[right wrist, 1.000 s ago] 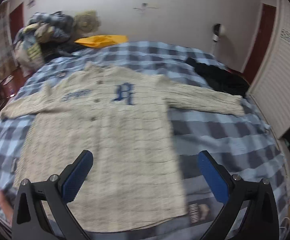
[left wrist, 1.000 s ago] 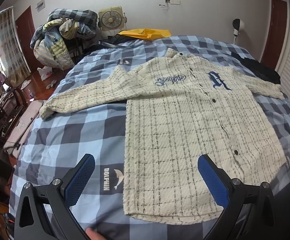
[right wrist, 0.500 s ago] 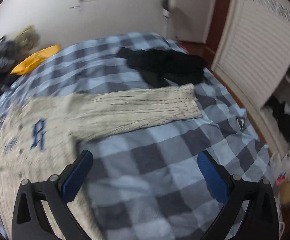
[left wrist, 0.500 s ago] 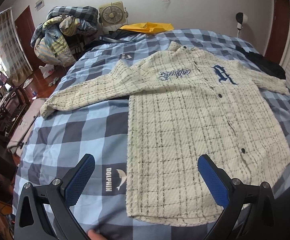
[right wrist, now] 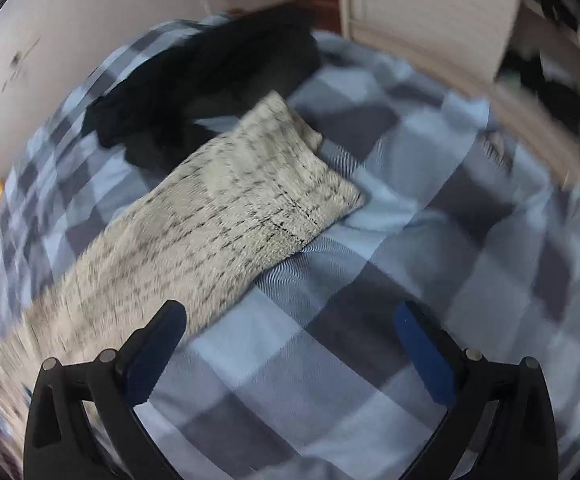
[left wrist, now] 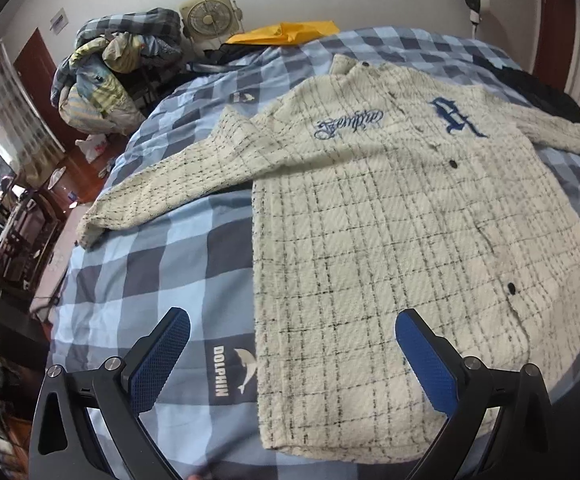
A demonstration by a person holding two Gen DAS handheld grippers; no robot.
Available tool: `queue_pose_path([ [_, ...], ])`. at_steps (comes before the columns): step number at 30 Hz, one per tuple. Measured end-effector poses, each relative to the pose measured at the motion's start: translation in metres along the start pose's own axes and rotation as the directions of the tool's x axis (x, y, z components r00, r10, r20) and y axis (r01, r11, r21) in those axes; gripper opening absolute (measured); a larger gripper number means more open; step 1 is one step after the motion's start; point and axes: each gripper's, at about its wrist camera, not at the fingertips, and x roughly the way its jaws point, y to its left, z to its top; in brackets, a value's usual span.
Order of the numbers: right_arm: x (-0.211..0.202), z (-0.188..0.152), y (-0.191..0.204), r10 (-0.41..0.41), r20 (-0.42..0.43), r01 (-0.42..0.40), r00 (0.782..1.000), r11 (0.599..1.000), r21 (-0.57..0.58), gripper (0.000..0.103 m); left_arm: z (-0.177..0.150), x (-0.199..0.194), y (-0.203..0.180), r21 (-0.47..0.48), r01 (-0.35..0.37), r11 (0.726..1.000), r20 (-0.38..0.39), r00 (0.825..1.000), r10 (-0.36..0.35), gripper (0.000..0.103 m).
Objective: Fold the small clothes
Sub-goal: 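Move the right gripper over the shirt sleeve toward its cuff, then grasp the sleeve cuff with the right gripper and lift it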
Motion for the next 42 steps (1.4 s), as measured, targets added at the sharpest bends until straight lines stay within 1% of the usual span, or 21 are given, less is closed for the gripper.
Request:
queue_pose_path([
  [3,0.000,0.014,-0.004,-0.004,0.048,0.001,0.999,0.999,0.048,0.102,0.002,0.006,0.001,-0.001,-0.021,1.000,-0.014,1.000,0.021,0.103],
  [6,0.004,0.028,-0.004,0.009,0.060,-0.012,0.998,0.999,0.043,0.102,0.003,0.012,0.002,-0.014,-0.024,1.000,-0.038,0.999,0.024,0.103],
  [7,0.006,0.032,-0.003,0.007,0.057,-0.009,0.998,0.999,0.040,0.101,0.004,0.013,0.003,-0.018,-0.027,0.999,-0.044,0.999,0.026,0.103],
  [9,0.011,0.038,-0.005,0.015,0.040,-0.016,0.999,0.999,0.042,0.095,0.004,0.016,0.003,-0.021,-0.033,0.999,-0.052,0.998,0.032,0.103],
  [11,0.023,0.041,-0.007,0.022,-0.002,-0.021,1.000,0.998,0.053,0.084,0.004,0.019,0.003,-0.019,-0.041,0.999,-0.059,0.997,0.040,0.103],
  [13,0.033,0.041,-0.010,0.000,-0.019,0.001,1.000,0.999,0.047,0.080,0.003,0.021,0.002,-0.011,-0.050,0.999,-0.066,0.997,0.049,0.103],
  [15,0.040,0.042,-0.011,-0.032,-0.020,0.033,0.999,0.999,0.024,0.080,0.002,0.025,0.000,-0.002,-0.060,0.998,-0.076,0.995,0.059,0.103],
  [18,0.051,0.044,-0.014,-0.030,-0.040,0.032,0.999,0.999,0.031,0.080,0.001,0.028,-0.001,0.011,-0.073,0.997,-0.089,0.993,0.073,0.103],
  [20,0.051,0.046,-0.016,-0.034,-0.015,0.035,0.999,0.998,0.052,0.080,0.002,0.028,-0.002,0.016,-0.079,0.997,-0.090,0.993,0.080,0.103],
  [21,0.049,0.047,-0.015,-0.039,0.007,0.039,0.999,0.998,0.055,0.076,0.003,0.028,-0.003,0.018,-0.082,0.996,-0.089,0.993,0.083,0.103],
  [22,0.048,0.049,-0.013,-0.028,0.025,0.027,0.999,0.998,0.049,0.059,0.004,0.027,-0.004,0.020,-0.083,0.996,-0.088,0.993,0.084,0.103],
  [23,0.050,0.053,-0.007,-0.022,0.027,0.021,0.999,0.999,0.039,0.046,0.004,0.026,-0.004,0.021,-0.082,0.996,-0.085,0.993,0.084,0.103],
  [24,0.051,0.055,-0.004,-0.033,0.029,0.033,0.999,0.999,0.016,0.044,0.004,0.025,-0.005,0.023,-0.083,0.996,-0.081,0.993,0.085,0.103],
  [26,0.052,0.057,0.002,-0.055,0.023,0.056,0.998,0.998,-0.030,0.025,0.004,0.023,-0.006,0.029,-0.092,0.995,-0.071,0.993,0.094,0.103],
  [27,0.050,0.058,0.002,-0.053,0.035,0.055,0.998,0.998,-0.040,0.024,0.004,0.022,-0.005,0.029,-0.095,0.995,-0.066,0.993,0.097,0.103],
  [28,0.048,0.057,0.003,-0.054,0.052,0.056,0.997,0.997,-0.047,0.017,0.004,0.020,-0.005,0.026,-0.096,0.995,-0.063,0.993,0.097,0.103],
  [29,0.042,0.056,0.005,-0.046,0.075,0.050,0.996,0.997,-0.055,0.014,0.004,0.019,-0.004,0.021,-0.094,0.995,-0.059,0.994,0.095,0.103],
  [34,0.003,0.051,0.026,-0.057,0.216,0.087,0.975,0.987,-0.135,0.012,0.002,0.012,0.004,-0.012,-0.091,0.996,-0.041,0.995,0.091,0.103],
  [36,-0.020,0.050,0.039,-0.030,0.266,0.080,0.963,0.981,-0.177,0.012,0.002,0.010,0.007,-0.026,-0.086,0.996,-0.033,0.996,0.085,0.103],
  [39,-0.051,0.041,0.061,0.010,0.312,0.072,0.950,0.966,-0.248,0.012,0.002,0.003,0.012,-0.051,-0.056,0.997,-0.019,0.998,0.055,0.103],
  [42,-0.075,0.022,0.080,0.057,0.325,0.049,0.944,0.949,-0.310,0.012,0.002,-0.005,0.013,-0.064,-0.029,0.997,0.003,1.000,0.029,0.103],
])
